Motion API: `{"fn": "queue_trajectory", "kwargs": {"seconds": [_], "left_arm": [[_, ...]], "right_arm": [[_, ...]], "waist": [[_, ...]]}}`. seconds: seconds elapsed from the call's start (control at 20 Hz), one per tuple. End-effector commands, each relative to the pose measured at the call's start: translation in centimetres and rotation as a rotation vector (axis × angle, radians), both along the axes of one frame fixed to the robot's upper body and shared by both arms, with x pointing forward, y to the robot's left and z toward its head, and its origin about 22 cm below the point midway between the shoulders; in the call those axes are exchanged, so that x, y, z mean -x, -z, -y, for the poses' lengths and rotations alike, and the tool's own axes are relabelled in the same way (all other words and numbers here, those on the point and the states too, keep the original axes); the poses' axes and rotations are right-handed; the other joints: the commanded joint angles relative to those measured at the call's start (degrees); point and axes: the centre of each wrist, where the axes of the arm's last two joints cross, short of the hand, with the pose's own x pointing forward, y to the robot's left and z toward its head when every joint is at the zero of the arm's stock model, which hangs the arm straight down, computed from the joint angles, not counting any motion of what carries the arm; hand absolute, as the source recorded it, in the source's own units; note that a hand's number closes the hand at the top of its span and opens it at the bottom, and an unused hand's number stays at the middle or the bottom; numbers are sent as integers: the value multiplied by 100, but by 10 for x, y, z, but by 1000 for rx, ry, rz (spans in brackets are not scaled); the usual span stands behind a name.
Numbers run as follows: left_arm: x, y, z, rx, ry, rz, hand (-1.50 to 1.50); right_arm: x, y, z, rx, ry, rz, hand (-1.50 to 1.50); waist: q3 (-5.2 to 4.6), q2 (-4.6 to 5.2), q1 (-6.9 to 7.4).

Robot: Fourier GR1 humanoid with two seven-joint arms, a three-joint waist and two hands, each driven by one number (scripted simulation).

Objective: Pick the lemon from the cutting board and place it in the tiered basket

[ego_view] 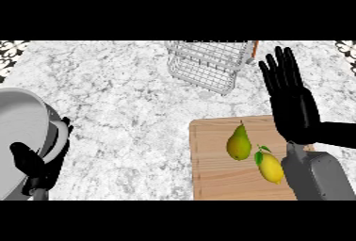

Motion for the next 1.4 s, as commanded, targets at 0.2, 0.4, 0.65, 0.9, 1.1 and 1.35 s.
{"fn": "queue_trajectory", "kwargs": {"seconds": [0.2, 0.4, 0.65, 0.9, 1.1, 1.35], "left_arm": [[26, -57, -43, -327, -30, 155, 0], [31, -63, -51, -365, -55, 168, 0], [-7, -65, -17, -366, 13, 208, 0], [-28, -66, -1, -390, 47, 236, 0], [-29, -70, 11, -369, 63, 238, 0], [-39, -68, 22, -359, 98, 256, 0]], "right_arm": [[20, 23, 42, 176, 73, -168, 150], [54, 67, 134, 448, 571, -443, -150], [106, 61, 138, 513, 704, -451, -150], [125, 6, 132, 754, 564, -514, -150], [126, -35, 130, 1032, 381, -606, -150], [127, -79, 99, 1154, 330, -715, -150]], "waist": [[14, -47, -484], [-38, 40, -908], [2, -13, -574], [-11, 5, -392], [-25, 1, -270], [0, 25, -52]]}}
